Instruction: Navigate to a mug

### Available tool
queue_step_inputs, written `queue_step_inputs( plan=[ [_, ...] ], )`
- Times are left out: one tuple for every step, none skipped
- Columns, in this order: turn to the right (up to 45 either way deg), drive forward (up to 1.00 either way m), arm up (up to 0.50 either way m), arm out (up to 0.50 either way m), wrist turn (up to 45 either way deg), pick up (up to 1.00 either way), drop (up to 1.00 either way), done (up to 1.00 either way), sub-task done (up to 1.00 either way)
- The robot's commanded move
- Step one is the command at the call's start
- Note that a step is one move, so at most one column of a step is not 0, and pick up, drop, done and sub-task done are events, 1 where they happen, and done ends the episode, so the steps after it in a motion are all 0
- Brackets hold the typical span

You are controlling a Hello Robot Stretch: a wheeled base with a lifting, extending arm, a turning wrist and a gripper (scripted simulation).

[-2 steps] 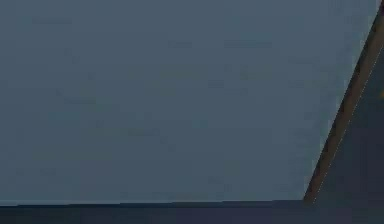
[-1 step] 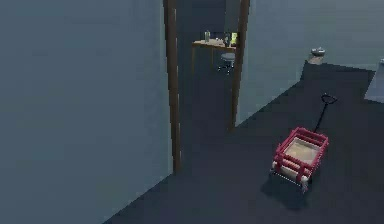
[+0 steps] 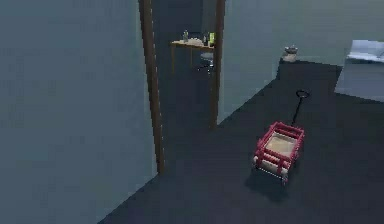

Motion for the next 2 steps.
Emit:
queue_step_inputs(
  plan=[
    [0.0,1.0,0.0,0.0,0.0,0.0,0.0,0.0,0.0],
    [0.0,0.5,0.0,0.0,0.0,0.0,0.0,0.0,0.0]
  ],
)
